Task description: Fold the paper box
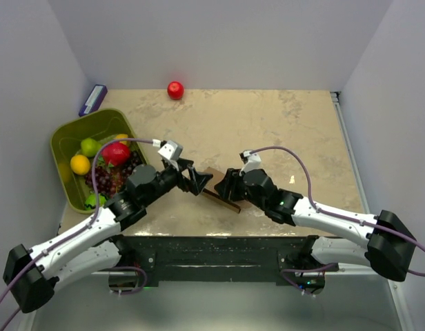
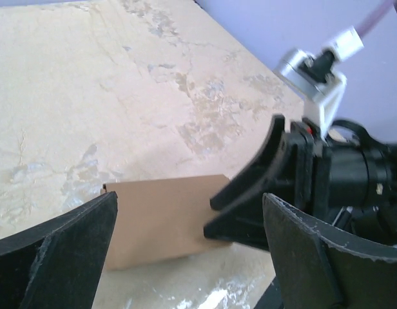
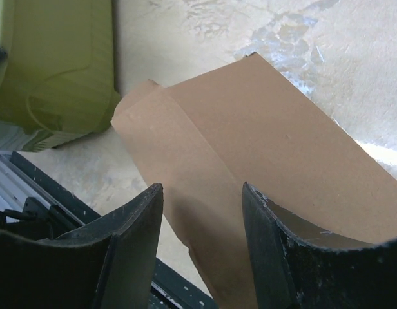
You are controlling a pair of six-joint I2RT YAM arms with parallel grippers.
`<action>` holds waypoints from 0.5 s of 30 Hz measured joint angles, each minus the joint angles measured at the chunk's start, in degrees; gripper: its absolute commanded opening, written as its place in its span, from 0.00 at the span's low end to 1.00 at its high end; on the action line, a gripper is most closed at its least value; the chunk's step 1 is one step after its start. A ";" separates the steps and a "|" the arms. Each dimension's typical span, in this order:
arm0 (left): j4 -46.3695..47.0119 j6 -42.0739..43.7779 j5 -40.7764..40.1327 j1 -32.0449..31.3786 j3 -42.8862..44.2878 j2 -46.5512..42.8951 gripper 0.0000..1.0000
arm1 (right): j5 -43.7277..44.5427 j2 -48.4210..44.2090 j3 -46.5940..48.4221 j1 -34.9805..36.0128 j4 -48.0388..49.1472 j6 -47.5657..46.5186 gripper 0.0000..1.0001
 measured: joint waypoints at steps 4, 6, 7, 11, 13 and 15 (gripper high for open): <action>3.13 -1.09 4.11 3.06 1.90 6.82 0.89 | 0.02 -0.04 -1.07 0.00 -0.11 0.90 0.55; 4.72 -1.46 5.92 3.08 1.90 9.97 0.85 | 0.17 -0.13 -1.64 0.00 -0.15 1.20 0.55; 5.92 -1.79 6.86 3.10 1.88 11.80 0.84 | 0.22 -0.11 -1.84 0.00 -0.15 1.36 0.55; 13.51 -4.87 10.58 3.76 -1.73 18.05 0.79 | 0.63 -0.13 -2.32 0.00 -0.50 1.68 0.55; 16.72 -6.47 11.34 4.00 -4.44 21.03 0.78 | 0.68 -0.13 -2.40 0.00 -1.16 1.77 0.56; 19.41 -7.98 11.93 4.61 -6.95 23.69 0.78 | 0.70 -0.11 -3.21 0.00 -1.42 2.08 0.56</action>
